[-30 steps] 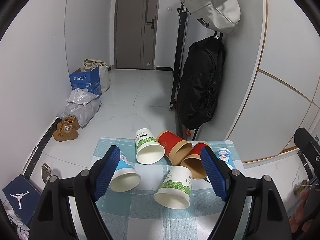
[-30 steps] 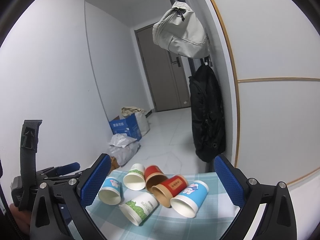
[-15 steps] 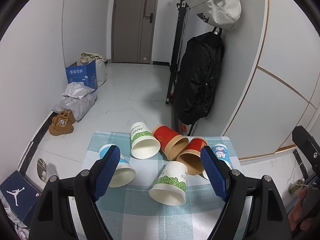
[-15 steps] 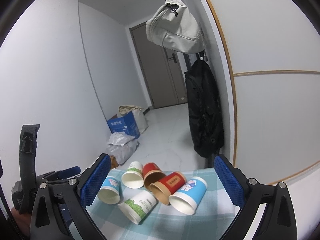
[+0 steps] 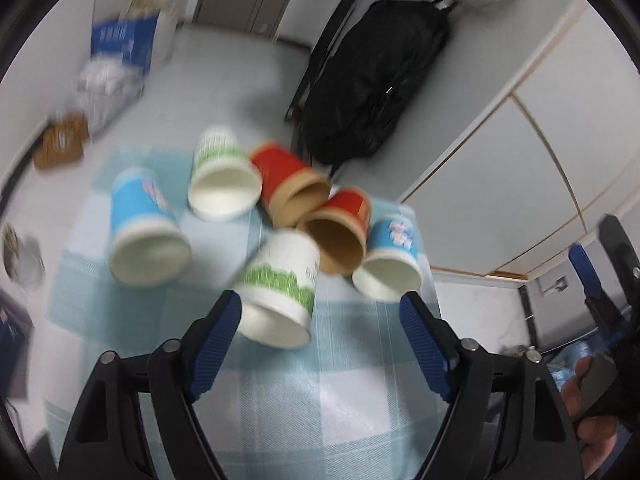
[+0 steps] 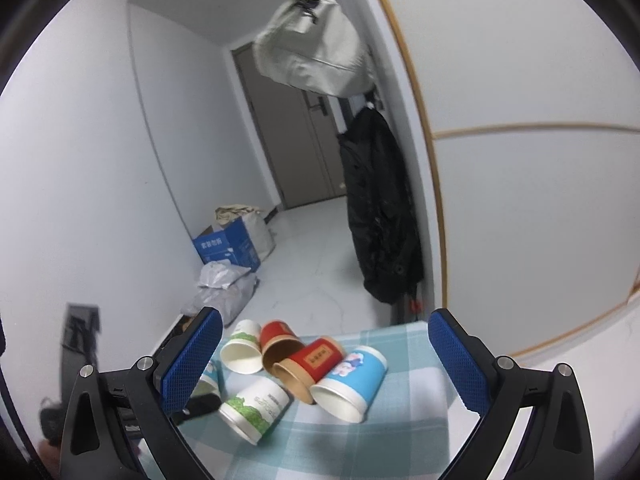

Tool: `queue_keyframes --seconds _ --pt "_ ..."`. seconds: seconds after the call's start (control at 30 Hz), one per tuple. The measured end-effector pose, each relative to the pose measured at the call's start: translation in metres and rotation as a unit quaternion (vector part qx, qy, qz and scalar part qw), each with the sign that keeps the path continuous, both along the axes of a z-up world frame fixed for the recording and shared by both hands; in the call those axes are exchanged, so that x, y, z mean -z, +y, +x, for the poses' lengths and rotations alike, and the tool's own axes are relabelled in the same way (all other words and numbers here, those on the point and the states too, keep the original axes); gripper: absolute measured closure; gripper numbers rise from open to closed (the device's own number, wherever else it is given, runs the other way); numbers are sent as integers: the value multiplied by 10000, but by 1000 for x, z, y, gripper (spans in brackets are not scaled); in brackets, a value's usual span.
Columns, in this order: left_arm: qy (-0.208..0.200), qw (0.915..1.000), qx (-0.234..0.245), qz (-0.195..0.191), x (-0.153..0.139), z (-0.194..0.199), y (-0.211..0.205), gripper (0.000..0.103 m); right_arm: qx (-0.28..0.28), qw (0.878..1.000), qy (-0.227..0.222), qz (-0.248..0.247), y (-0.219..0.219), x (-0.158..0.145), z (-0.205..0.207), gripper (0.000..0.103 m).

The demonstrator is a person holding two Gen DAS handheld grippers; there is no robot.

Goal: Flip cup upright
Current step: 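Lower the left gripper onto the white green-leaf cup and grasp its rim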

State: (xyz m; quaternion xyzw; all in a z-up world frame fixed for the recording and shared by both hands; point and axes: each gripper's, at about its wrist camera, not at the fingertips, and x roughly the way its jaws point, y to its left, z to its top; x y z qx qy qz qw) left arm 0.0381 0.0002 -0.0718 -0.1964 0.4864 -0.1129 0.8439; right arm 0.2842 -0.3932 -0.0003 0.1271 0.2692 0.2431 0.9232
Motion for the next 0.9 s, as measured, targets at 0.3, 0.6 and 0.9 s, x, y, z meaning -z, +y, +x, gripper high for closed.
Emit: queue_keyframes --seconds 0.3,0.6,0.9 --pt "797 9960 -130 -395 35 15 -6 62 63 9987 452 237 -17 7 17 0" --pt "981 9932 -417 -472 59 26 -6 95 -129 9970 659 373 -16 9 23 0" --pt "642 9962 -505 -314 56 20 -6 102 -306 9962 669 468 -15 8 19 0"
